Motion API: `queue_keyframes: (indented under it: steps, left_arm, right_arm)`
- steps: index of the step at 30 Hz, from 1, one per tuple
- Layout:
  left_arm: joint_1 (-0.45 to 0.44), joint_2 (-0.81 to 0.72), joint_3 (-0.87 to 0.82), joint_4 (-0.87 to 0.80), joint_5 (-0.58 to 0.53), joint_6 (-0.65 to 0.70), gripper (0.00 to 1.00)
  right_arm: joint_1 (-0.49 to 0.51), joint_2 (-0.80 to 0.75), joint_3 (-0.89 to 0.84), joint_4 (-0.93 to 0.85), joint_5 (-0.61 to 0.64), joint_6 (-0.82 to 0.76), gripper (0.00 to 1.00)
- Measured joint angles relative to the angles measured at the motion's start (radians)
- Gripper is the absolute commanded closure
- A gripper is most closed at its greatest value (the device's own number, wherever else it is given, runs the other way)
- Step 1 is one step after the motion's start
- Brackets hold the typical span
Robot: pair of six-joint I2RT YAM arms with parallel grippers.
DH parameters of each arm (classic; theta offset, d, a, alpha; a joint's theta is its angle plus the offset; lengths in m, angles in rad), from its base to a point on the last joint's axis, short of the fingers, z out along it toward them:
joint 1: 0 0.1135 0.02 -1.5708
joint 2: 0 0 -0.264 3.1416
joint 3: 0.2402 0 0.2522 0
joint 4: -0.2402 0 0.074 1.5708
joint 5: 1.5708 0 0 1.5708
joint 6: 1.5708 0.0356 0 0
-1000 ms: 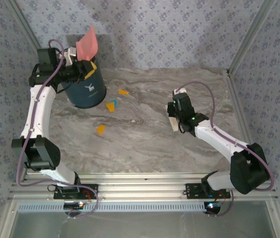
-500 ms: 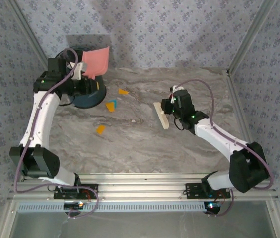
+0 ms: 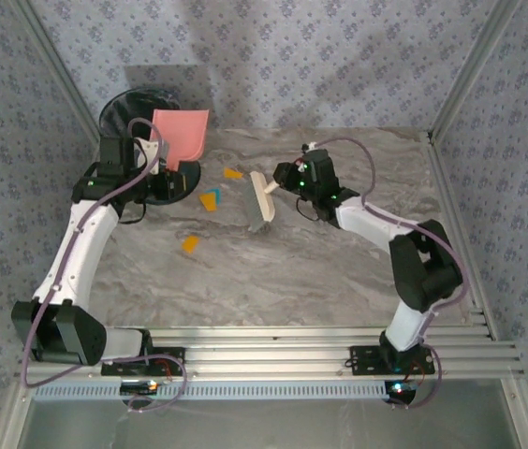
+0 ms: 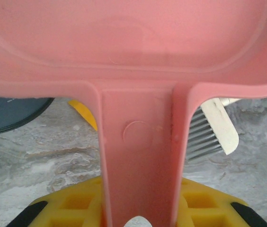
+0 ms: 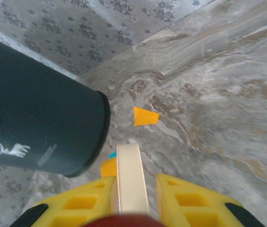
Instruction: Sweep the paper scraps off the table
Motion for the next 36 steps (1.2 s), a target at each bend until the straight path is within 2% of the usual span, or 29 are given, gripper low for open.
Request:
queue_keyframes:
  steps: [5,18,29,36]
  left_arm:
    - [-0.014,-0.021,-0.020,0.016,-0.047,0.008,1.00]
    - [-0.026,-0.021,-0.020,0.021,-0.096,0.026,1.00]
    - [-0.026,-0.021,-0.020,0.020,-0.098,0.026,1.00]
    - [-0.026,-0.021,-0.020,0.020,-0.098,0.027,1.00]
  right_arm:
    - [0.006,0.126,0.117,0.057,-0.018,0.109,1.00]
    - [0.071,0.418,0.421,0.072,0.013,0.292,1.00]
    - [0.077,0.578,0.536,0.073,0.073,0.378,1.00]
    - [0.076,0.589,0.531,0.073,0.119,0.388,1.00]
